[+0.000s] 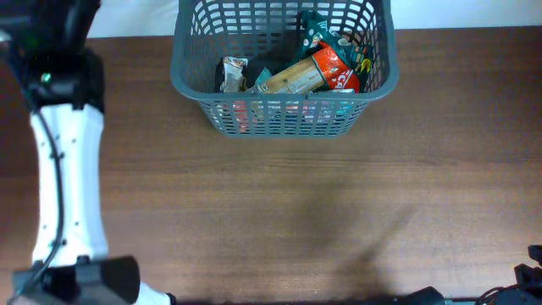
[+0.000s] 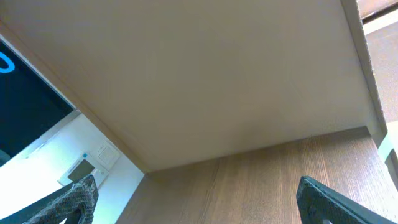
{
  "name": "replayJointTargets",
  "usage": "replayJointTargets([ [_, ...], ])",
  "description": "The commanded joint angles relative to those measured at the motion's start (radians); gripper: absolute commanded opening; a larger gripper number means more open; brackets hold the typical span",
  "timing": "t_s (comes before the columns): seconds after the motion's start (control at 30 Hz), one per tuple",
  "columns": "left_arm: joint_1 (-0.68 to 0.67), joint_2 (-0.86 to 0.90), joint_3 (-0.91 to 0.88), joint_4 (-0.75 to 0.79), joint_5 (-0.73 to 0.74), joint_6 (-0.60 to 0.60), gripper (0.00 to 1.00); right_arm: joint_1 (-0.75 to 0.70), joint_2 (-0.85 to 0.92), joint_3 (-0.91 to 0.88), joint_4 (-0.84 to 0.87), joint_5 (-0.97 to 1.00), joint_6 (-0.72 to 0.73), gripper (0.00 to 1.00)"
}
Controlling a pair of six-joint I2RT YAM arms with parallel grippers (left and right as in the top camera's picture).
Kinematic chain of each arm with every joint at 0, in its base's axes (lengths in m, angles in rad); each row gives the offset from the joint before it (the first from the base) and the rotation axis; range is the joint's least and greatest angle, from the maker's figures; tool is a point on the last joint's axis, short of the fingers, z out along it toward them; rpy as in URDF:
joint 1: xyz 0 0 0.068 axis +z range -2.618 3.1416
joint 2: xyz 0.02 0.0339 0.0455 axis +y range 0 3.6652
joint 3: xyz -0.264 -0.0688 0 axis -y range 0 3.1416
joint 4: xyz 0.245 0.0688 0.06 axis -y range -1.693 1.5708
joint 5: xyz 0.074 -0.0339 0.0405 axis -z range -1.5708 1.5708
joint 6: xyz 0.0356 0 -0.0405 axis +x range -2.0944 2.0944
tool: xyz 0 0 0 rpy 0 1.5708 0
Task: Pack container
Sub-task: 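Carry the beige pouch into the basket and release it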
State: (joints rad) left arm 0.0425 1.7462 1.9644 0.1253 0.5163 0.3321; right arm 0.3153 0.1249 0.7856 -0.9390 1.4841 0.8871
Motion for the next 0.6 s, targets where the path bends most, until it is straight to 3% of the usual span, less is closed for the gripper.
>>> replayJointTargets([
  [0.0,-0.086,0.148,0.063,-0.011,0.188,-0.113,0.02,0.007,-0.006,0.010,0.000,0.012,0.000,0.99],
  [0.2,-0.203,0.286,0.107,-0.037,0.206,-0.137,0.02,0.007,-0.006,0.010,0.000,0.012,0.000,0.99],
  [0.57,-0.285,0.313,0.106,-0.488,0.201,-0.091,0.02,0.007,-0.006,0.010,0.000,0.012,0.000,0.99],
])
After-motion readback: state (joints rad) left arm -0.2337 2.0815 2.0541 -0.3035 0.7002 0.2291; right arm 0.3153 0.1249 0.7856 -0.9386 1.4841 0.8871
